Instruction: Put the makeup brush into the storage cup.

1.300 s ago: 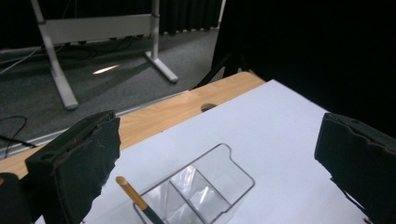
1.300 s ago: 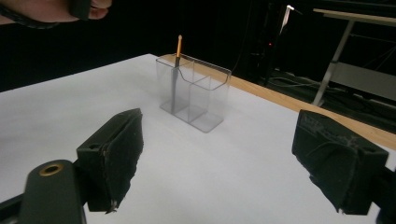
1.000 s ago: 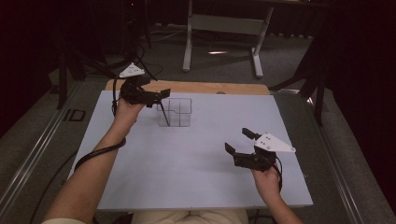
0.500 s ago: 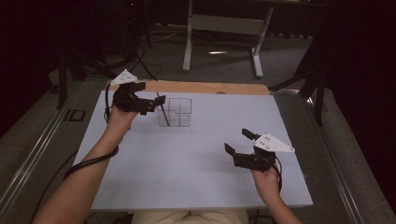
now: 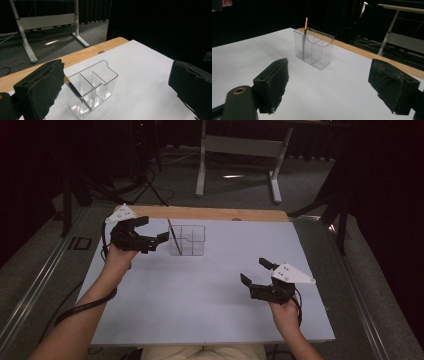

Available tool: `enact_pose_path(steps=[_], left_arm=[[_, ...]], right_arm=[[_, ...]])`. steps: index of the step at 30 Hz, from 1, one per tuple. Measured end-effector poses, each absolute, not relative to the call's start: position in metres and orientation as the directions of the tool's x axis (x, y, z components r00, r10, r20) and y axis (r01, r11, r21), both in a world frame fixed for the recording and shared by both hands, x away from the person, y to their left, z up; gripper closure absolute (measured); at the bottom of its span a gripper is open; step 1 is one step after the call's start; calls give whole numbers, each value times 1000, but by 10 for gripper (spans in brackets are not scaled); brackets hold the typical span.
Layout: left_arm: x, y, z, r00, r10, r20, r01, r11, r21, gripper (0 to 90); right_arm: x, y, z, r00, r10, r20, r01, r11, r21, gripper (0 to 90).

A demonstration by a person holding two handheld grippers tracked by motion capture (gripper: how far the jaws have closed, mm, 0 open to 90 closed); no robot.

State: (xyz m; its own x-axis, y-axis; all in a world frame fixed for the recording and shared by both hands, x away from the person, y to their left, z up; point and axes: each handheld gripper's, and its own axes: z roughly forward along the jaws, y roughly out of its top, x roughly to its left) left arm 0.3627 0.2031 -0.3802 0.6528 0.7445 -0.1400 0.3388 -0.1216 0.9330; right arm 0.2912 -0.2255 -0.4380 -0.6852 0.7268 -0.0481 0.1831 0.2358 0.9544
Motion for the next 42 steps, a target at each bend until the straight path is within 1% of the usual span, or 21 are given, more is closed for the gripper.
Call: enact_pose_path(steps=[8, 13, 24, 37, 42], left_arm=[[347, 206, -383, 671, 728, -140, 326, -120, 938, 9], [338, 206, -386, 685, 719, -121, 315, -142, 939, 9], [316, 212, -397, 695, 710, -113, 306, -150, 940, 8], [297, 220, -418, 700, 701, -139, 313, -127, 941, 9], [290, 222, -425, 699, 703, -132, 314, -136, 940, 9]], right_arm=[[291, -225, -437, -685, 727, -47, 185, 236, 954, 166], [291, -226, -437, -684, 727, -50, 182, 237, 954, 166], [291, -227, -437, -683, 728, -50, 183, 237, 954, 166], [292, -226, -437, -684, 728, -51, 185, 240, 953, 166], [292, -226, -438, -683, 728, -51, 186, 241, 952, 166]])
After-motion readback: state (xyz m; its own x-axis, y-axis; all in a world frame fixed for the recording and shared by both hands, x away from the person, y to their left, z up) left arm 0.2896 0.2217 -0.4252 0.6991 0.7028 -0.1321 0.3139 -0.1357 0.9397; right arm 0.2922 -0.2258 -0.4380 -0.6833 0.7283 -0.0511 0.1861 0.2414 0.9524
